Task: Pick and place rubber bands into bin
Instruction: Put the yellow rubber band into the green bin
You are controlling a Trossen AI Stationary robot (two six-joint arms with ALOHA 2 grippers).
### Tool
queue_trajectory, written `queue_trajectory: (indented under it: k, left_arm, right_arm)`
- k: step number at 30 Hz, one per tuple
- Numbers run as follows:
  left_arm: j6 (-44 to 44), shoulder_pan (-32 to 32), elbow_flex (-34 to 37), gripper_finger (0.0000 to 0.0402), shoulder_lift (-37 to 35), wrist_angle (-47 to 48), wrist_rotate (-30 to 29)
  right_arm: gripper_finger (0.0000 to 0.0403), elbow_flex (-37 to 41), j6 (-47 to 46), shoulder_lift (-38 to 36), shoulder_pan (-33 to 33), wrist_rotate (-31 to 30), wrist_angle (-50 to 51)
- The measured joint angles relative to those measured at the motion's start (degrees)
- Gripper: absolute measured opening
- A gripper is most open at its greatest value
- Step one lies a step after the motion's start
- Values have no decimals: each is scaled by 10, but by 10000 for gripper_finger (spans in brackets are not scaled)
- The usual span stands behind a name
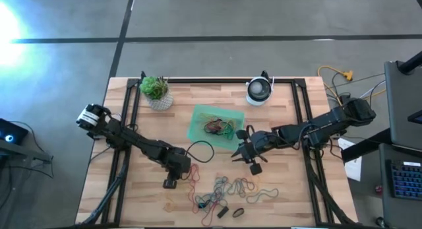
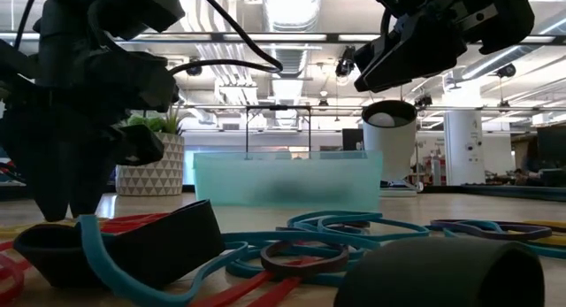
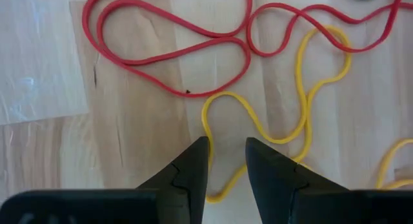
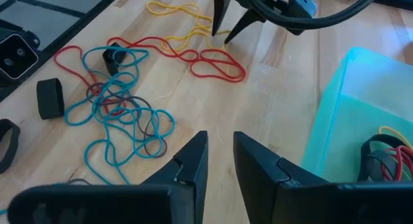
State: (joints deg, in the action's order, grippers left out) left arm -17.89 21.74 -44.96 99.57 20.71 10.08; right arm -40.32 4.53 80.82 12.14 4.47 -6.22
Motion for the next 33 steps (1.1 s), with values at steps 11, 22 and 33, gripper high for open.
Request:
queue_trajectory:
  k: [11,22,33]
  left_arm:
    - [-28,3,-4,45,15,-3,-50]
    - [-43,4,-4,1,13,-1,-87]
    - [-58,3,0,0,-36,49,-204]
  right_arm:
    - [72,0,1,0,0,0,0]
    - [70,0,0,0,0,0,0]
    - [68,0,0,0,0,0,0]
